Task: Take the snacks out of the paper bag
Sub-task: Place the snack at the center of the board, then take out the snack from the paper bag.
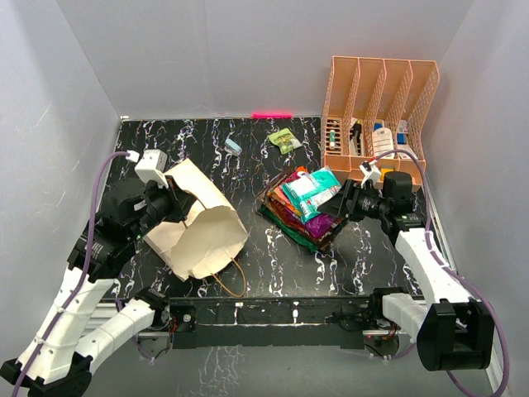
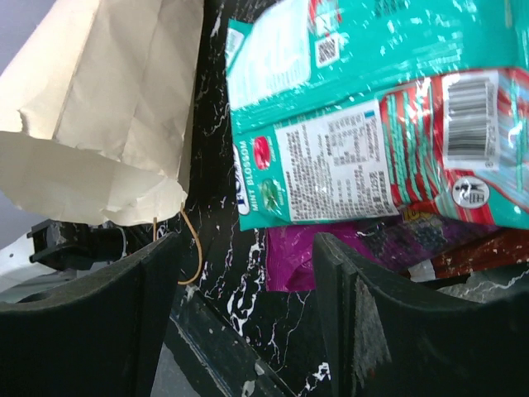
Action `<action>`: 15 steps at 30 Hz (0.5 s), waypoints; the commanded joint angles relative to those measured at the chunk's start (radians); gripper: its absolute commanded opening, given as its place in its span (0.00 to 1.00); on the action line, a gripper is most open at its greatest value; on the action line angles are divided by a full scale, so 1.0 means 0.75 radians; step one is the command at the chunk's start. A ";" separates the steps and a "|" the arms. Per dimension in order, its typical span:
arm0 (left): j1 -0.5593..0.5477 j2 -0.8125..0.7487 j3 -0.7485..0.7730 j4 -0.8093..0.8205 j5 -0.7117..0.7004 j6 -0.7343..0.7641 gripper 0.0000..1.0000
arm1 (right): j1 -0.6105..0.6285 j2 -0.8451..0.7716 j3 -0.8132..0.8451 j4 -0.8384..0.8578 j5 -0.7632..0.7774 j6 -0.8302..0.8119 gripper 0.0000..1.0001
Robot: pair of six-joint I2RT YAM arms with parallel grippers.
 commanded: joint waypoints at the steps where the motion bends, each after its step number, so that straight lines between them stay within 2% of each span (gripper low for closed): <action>1: -0.005 -0.009 0.028 0.029 0.000 0.024 0.00 | 0.212 -0.028 0.147 0.143 0.082 -0.071 0.70; 5: -0.005 -0.010 0.034 0.021 -0.005 0.032 0.00 | 0.744 0.045 0.224 0.252 0.383 -0.228 0.70; 8: -0.005 -0.017 0.040 0.013 -0.012 0.043 0.00 | 1.043 0.123 0.227 0.417 0.512 -0.441 0.71; 11: -0.005 -0.030 0.040 0.007 -0.014 0.055 0.00 | 1.272 0.222 0.201 0.615 0.609 -0.747 0.72; 15: -0.004 -0.060 0.028 0.008 0.002 0.071 0.00 | 1.430 0.402 0.220 0.782 0.574 -1.237 0.73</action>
